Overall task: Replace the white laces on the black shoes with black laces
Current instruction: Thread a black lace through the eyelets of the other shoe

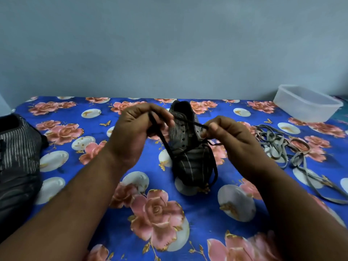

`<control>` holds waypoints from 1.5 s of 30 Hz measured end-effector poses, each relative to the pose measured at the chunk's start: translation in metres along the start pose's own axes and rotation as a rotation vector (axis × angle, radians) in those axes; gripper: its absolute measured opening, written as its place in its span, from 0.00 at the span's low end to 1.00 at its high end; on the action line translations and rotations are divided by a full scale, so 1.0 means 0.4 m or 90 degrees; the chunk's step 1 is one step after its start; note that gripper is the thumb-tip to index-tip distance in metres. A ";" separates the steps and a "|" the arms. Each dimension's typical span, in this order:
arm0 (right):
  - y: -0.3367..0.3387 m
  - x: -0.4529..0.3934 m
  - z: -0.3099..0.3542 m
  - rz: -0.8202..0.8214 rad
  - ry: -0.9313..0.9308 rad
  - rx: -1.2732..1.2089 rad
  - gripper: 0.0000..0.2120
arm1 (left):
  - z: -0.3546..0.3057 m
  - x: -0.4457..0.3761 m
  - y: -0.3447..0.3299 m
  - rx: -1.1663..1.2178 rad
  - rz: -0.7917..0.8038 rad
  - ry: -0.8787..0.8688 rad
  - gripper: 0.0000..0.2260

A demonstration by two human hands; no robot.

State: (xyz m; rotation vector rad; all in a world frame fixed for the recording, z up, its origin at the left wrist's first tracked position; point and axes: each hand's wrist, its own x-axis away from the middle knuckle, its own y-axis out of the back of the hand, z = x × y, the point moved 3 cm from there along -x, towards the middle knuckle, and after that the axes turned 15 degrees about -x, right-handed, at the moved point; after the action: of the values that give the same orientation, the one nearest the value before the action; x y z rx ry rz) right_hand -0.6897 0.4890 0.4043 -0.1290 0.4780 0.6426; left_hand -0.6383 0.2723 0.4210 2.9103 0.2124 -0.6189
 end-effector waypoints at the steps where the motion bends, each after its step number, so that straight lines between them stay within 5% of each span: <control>1: 0.008 0.000 0.003 -0.016 -0.003 -0.031 0.14 | 0.010 -0.008 0.016 0.002 -0.045 0.015 0.17; 9: 0.087 -0.012 -0.002 -0.266 -0.022 -0.198 0.11 | 0.065 -0.027 0.093 -0.107 -0.291 0.143 0.17; 13: 0.085 -0.010 0.000 -0.269 -0.003 -0.100 0.08 | 0.107 -0.035 0.094 -0.249 -0.240 0.227 0.16; 17: 0.035 -0.012 -0.011 -0.176 0.014 0.049 0.06 | 0.099 -0.027 0.062 -0.596 -0.191 0.034 0.22; 19: 0.010 -0.008 -0.017 -0.122 0.022 0.050 0.04 | 0.065 -0.011 0.012 -0.574 -0.089 -0.108 0.21; 23: -0.012 -0.008 -0.019 -0.071 0.039 0.024 0.04 | 0.037 0.022 -0.084 -0.539 0.100 -0.166 0.17; 33: 0.011 -0.012 -0.033 -0.098 0.029 0.142 0.09 | 0.029 0.003 -0.033 -0.545 -0.076 -0.161 0.13; 39: -0.008 -0.005 -0.030 -0.093 0.060 0.195 0.06 | 0.045 0.012 -0.061 -0.529 0.030 -0.121 0.18; 45: -0.002 -0.007 -0.026 -0.126 0.089 0.273 0.06 | 0.052 0.005 -0.063 -0.418 0.096 -0.078 0.04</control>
State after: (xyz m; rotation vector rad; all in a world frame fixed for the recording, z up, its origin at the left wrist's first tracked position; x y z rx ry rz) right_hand -0.6953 0.4840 0.3963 0.1843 0.7172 0.3283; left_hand -0.6490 0.2935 0.3981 2.2274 0.1440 -0.5668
